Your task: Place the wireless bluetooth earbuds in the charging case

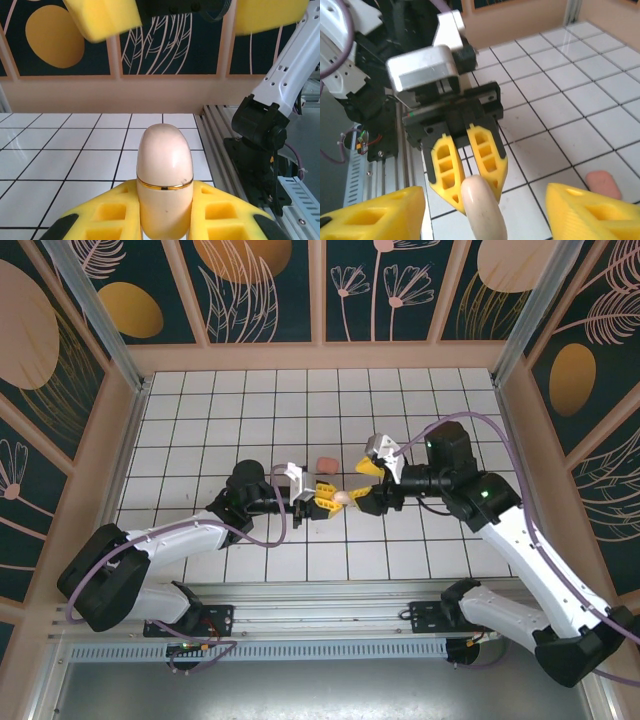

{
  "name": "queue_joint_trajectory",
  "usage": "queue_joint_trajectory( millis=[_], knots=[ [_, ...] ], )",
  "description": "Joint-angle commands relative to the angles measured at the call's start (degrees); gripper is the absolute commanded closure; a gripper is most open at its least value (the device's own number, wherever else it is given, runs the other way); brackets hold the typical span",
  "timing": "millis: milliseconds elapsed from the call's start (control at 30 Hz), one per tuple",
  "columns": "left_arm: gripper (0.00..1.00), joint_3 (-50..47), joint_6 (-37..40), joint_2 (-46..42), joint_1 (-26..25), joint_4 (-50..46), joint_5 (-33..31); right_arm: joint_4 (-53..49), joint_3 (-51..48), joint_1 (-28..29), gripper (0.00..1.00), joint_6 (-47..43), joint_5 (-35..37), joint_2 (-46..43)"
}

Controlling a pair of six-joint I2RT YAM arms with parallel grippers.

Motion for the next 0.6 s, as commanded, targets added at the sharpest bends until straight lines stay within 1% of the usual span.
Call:
queue_joint_trajectory(
  millis=[0, 33, 133, 233, 300, 367, 467, 567],
  knots=[
    [0.87, 0.96, 2.99, -1.09, -0.33, 1.62, 1.71, 0.93, -0.03, -0.33, 0.28, 3.56, -2.90, 2.26],
    [0.87, 1.01, 3.01, -1.20, -0.30, 1.48, 1.52, 0.13, 0.41, -1.90, 0.27, 3.95, -3.84, 3.49],
    [0.87, 1.70, 1.81, -1.14, -0.27, 0.20, -0.45, -2.14, 1.92, -2.17, 0.26, 5.30, -6.32, 8.02],
    [0.87, 2.10, -1.45, -0.40, -0.29, -0.32, -5.51, -1.49, 2.11, -3.03, 0.26, 7.24, -7.34, 10.20],
    [0.87, 2.41, -6.29, 0.59, -0.27, -0.54, -10.88, 1.60, 0.84, -4.58, 0.26, 10.37, -7.17, 10.06],
    [0.87, 3.58, -10.51, 2.13, -0.26, -3.42, -14.76, 5.15, -0.82, -6.84, 0.26, 13.96, -6.38, 9.06],
    [0.87, 4.44, -17.67, 4.93, -0.27, -5.29, -17.13, 10.54, -3.56, -10.67, 0.26, 20.25, -3.30, 7.18],
    [0.87, 6.74, -24.83, 9.27, -0.18, -7.13, -17.55, 13.59, -5.98, -13.90, 0.26, 25.56, 0.01, 5.85]
  ],
)
